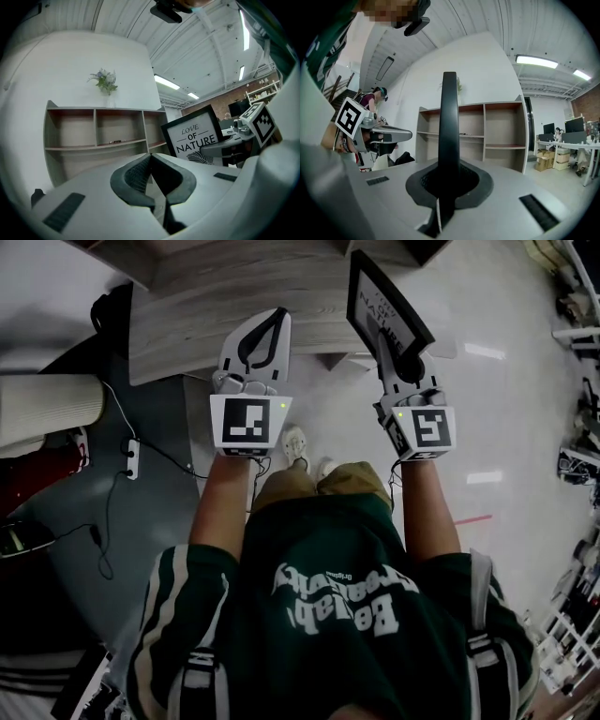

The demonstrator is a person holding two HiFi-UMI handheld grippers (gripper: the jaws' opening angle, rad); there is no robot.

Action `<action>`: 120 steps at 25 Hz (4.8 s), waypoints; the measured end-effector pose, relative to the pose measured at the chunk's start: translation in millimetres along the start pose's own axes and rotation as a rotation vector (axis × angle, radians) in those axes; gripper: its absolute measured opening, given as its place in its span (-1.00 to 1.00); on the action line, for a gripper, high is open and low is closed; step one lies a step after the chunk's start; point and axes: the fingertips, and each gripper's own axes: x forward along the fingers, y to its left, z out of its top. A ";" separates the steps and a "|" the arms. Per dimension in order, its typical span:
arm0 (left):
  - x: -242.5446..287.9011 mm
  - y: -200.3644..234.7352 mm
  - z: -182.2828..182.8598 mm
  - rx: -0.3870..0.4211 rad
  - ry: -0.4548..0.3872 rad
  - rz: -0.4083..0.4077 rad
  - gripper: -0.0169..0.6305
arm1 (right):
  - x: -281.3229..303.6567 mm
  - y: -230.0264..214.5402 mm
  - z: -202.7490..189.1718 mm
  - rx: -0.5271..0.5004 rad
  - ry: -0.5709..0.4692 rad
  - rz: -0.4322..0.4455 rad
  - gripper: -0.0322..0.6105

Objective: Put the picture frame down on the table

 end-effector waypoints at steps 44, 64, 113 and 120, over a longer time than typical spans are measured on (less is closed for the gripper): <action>-73.6 -14.5 101.1 -0.098 -0.091 0.054 -0.89 | -21.9 34.6 68.6 -0.108 0.072 0.041 -0.78; -68.6 -32.2 89.8 -0.129 -0.078 0.038 -0.89 | -37.0 30.3 41.0 -0.086 0.127 0.036 -0.78; -187.4 -28.0 139.8 -0.181 -0.131 -0.052 -0.89 | -158.4 98.8 97.2 -0.094 0.076 -0.157 -0.26; -258.4 -37.7 173.8 -0.209 -0.162 -0.103 -0.89 | -211.1 160.0 159.7 -0.132 -0.002 -0.207 -0.26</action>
